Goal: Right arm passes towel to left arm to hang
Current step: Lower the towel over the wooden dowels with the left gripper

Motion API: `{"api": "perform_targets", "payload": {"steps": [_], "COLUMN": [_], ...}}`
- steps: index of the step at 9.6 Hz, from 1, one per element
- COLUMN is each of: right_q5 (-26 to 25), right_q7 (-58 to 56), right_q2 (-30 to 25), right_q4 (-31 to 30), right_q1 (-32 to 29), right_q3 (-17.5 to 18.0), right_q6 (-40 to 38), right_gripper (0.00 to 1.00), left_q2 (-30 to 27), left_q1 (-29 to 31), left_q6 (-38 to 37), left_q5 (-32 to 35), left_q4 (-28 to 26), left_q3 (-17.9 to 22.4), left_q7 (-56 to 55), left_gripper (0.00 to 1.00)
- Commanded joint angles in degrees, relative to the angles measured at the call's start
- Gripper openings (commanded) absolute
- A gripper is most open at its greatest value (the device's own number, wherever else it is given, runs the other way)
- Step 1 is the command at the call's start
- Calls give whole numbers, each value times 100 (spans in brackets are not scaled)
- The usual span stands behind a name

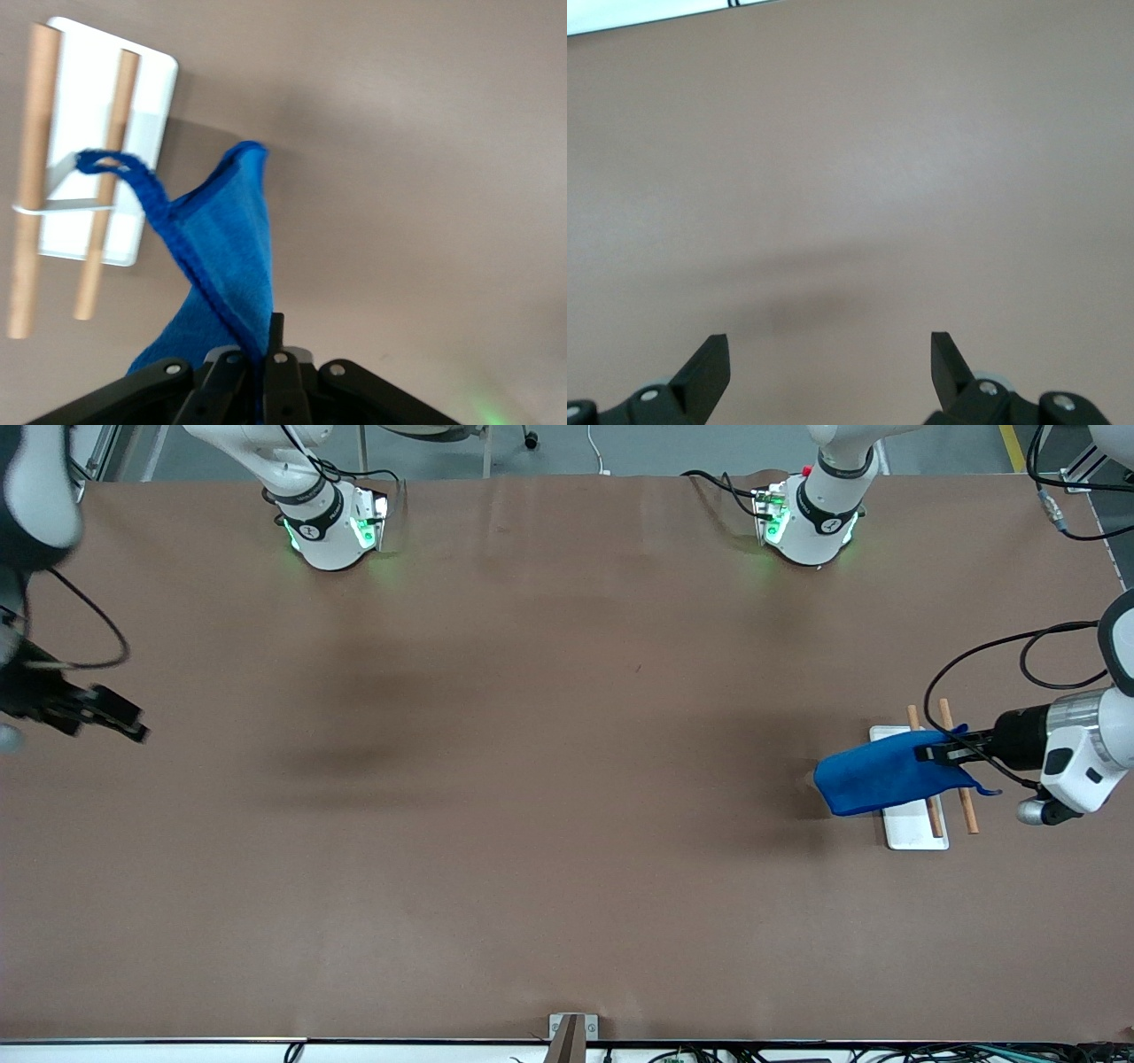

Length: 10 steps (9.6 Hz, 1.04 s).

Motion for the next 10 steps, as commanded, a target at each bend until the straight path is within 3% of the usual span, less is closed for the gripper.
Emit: {"api": "perform_targets", "payload": {"steps": [1,2,3,8,10], "right_q5": [-143,-117,-56,-73,-82], "right_q7": [548,533,507,-170,-197], "right_q2": [-28,33,33,60,51], "right_q4": [887,1484,1655,1525,1385], "right_q1": [162,153,144,118,31], "right_q3": [-291,-396,-467,-424,-372], "right_q6": [-1256,-1698,-1876,-1772,-1773], "right_gripper": [100,100,100,100,100], "left_q2": [125,186,256,318,458], "left_q1": [267,294,312,725,891], "left_q6": [-74,-75,-57,4,372], "left_q5": [161,396,477,1127,1303], "left_q4": [-153,-144,-110,-66,5], "left_q3": [-11,-19,-20,-20,-20], "left_q7": [356,487,515,1049,1349], "left_gripper": [0,0,0,1,1]}}
